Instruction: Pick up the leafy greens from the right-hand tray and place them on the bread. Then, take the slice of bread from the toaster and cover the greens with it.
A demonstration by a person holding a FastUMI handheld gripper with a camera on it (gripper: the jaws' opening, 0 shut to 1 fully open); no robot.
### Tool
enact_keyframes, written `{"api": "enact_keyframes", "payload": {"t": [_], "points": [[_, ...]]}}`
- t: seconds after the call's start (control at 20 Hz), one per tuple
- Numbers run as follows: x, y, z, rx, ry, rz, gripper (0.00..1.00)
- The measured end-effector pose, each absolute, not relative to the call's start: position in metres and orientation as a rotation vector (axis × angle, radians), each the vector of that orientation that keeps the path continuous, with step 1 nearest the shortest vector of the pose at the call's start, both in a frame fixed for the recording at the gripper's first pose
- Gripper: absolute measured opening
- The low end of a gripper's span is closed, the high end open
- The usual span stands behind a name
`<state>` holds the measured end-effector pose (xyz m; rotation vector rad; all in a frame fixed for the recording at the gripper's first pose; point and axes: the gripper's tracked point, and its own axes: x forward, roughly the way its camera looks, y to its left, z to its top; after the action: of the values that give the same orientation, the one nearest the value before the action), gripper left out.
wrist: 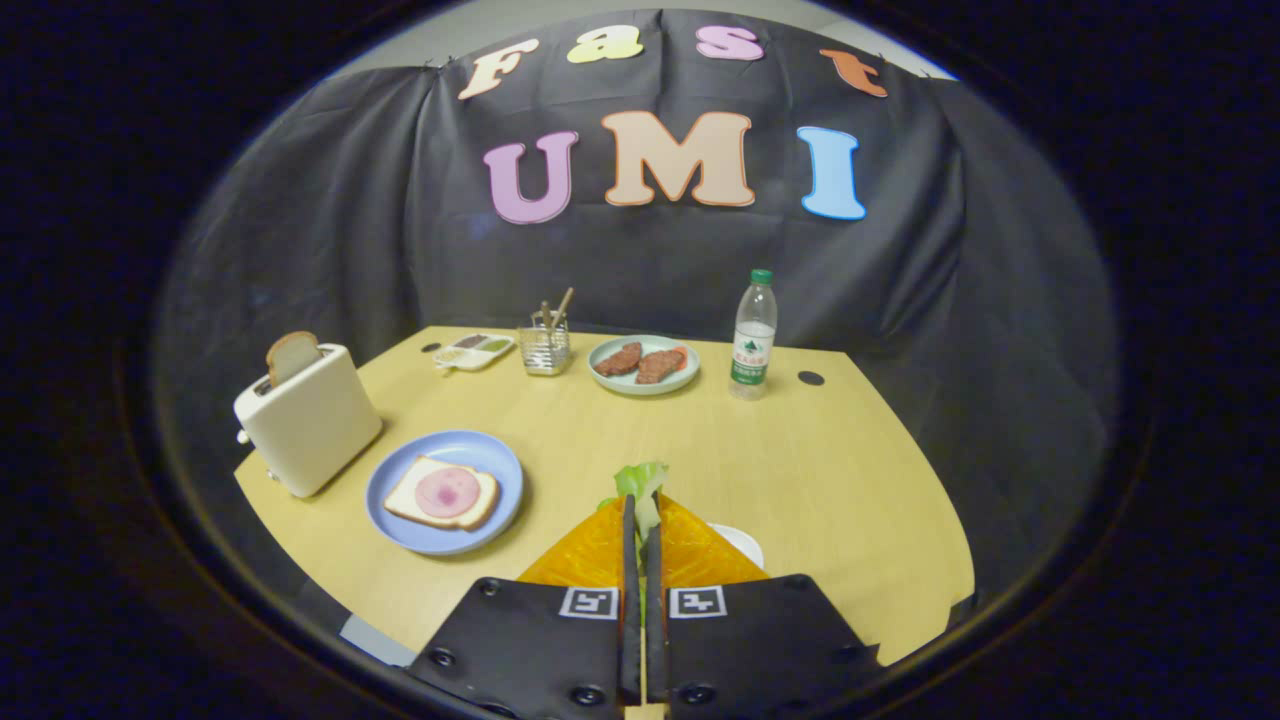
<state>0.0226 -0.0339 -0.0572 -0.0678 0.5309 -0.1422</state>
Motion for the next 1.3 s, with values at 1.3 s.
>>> {"api": "enact_keyframes", "payload": {"t": [1.3], "points": [[0.119,0.181,-0.152,0.562,0.570,0.166,0.05]]}}
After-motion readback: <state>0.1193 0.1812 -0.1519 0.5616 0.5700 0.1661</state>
